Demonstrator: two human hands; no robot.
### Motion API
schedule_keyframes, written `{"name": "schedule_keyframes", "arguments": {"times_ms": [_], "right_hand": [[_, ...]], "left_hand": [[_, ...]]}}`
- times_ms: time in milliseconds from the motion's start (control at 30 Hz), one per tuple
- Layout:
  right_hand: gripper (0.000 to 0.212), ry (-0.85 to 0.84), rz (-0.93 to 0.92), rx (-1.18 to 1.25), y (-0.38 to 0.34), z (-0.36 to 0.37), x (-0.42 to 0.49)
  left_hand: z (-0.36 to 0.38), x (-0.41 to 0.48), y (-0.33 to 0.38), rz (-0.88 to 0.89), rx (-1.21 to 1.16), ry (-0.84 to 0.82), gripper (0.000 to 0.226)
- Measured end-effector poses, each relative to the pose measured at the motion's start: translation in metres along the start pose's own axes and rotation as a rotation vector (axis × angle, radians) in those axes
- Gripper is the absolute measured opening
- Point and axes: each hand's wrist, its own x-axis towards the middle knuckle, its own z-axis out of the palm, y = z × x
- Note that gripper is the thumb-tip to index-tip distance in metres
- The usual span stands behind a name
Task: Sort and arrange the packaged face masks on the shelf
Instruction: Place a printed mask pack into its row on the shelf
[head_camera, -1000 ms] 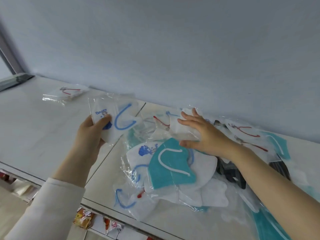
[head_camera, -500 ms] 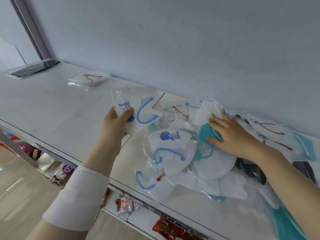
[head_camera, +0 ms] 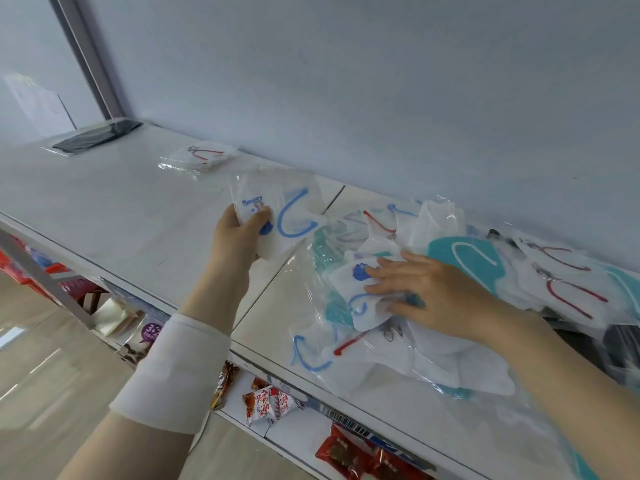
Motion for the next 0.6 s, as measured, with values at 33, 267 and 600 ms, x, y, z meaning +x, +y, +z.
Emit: {"name": "schedule_keyframes", "arguments": {"times_ms": [33, 267, 600], "right_hand": [[0.034, 0.060, 0.005, 0.027, 0.000, -0.004, -0.002], [0.006, 0.723, 0.397, 0.538, 0.006, -0.035, -0.003], [0.019, 0.492, -0.212, 0.090, 0.001, -0.025, -0.005]], "left_hand": [[-0.003, 0.001, 0.001, 0.000, -0.008, 0.012, 0.006], [-0.007, -0.001, 0.003, 0.013, -0.052, 0.061, 0.014], [0.034, -0.041, 0.004, -0.151, -0.088, -0.376, 0.010]]}}
